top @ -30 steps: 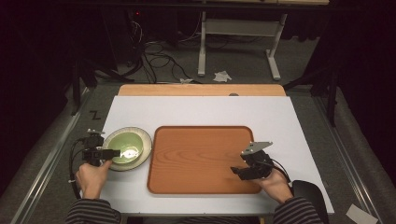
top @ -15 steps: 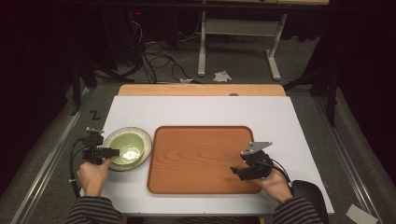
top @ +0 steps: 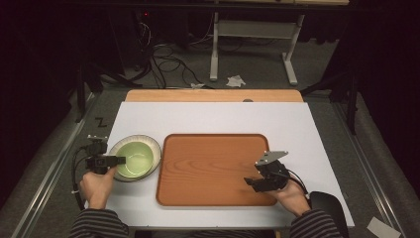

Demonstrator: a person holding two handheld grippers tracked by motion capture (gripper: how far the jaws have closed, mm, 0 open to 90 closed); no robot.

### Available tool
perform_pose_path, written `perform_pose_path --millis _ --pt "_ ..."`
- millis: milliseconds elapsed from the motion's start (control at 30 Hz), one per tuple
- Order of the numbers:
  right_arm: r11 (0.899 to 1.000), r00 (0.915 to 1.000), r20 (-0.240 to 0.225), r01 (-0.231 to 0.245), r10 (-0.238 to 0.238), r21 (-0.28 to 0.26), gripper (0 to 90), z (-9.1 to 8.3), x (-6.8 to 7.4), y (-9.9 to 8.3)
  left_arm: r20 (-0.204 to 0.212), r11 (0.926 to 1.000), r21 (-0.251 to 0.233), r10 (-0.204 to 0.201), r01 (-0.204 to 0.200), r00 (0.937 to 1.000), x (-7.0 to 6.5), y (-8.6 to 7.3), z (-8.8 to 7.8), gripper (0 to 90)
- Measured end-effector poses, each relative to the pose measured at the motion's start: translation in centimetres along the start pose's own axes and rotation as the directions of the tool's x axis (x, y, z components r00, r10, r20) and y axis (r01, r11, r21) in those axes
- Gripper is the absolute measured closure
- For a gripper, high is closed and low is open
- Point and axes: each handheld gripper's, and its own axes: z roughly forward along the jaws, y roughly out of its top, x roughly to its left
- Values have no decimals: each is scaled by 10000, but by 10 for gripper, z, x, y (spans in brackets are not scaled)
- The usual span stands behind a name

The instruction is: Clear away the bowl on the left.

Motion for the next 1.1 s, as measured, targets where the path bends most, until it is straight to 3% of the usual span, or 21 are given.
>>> perform_pose_path --millis 100,200,433,633,1100 --pt "10000 10000 -12 -26 26 -16 368 0 0 0 -47 9997 -193 141 -142 9999 -1 1 -5 835" --pt "10000 10000 -20 -19 19 -11 368 0 0 0 204 9989 -450 111 -102 9997 -3 1 -9 836" --pt "10000 10000 -22 -24 24 -27 368 -1 0 0 357 9966 -609 582 -560 9977 -14 3 -16 835" --pt "10000 10000 -23 -48 48 -16 368 -1 0 0 708 9900 -1124 931 -848 9931 -26 3 -26 832" --pt "10000 10000 -35 17 -17 -6 368 0 0 0 1138 9817 -836 1800 -1711 9771 -53 5 -24 832"
